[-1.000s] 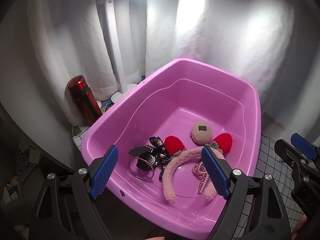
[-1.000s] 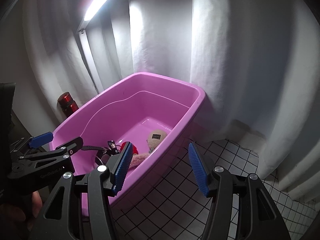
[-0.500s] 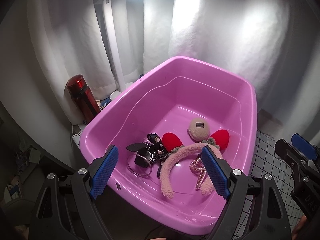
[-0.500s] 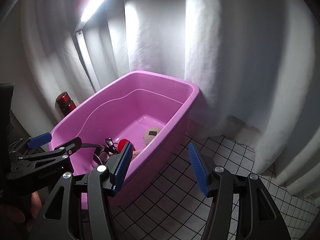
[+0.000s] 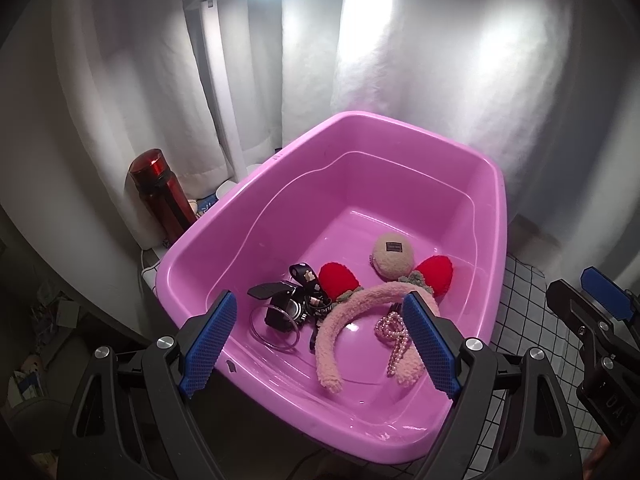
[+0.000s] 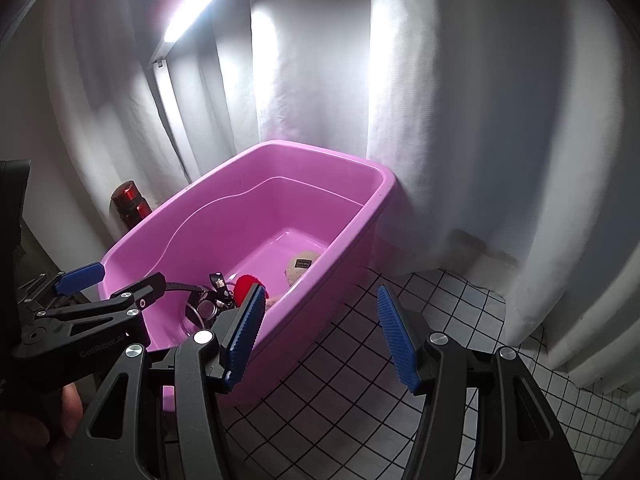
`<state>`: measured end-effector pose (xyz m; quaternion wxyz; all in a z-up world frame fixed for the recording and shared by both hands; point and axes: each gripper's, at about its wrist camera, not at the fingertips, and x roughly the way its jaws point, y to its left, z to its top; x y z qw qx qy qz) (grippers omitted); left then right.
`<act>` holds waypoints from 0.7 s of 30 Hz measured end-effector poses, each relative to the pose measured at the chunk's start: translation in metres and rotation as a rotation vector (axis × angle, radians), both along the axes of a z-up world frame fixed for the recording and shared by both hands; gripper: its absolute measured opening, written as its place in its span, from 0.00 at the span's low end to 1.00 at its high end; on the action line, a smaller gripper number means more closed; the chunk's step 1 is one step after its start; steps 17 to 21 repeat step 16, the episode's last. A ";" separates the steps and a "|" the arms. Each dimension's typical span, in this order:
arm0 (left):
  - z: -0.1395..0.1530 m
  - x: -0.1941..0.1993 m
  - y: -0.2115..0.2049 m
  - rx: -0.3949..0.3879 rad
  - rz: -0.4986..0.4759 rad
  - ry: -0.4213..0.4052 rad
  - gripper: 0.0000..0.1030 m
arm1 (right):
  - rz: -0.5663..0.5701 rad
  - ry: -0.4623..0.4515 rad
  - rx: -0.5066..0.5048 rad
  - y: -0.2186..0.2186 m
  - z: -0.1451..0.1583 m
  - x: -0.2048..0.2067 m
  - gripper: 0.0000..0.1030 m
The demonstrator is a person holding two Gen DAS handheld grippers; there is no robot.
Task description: Organize jewelry
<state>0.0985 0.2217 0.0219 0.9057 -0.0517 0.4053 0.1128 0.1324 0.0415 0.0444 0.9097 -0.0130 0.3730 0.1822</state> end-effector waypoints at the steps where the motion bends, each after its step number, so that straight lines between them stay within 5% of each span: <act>1: 0.000 0.000 0.000 -0.002 -0.001 0.000 0.81 | 0.002 0.001 0.000 0.000 0.000 0.000 0.54; 21: -0.001 0.000 -0.001 -0.003 0.000 0.002 0.81 | -0.005 0.003 0.001 -0.004 -0.001 0.001 0.55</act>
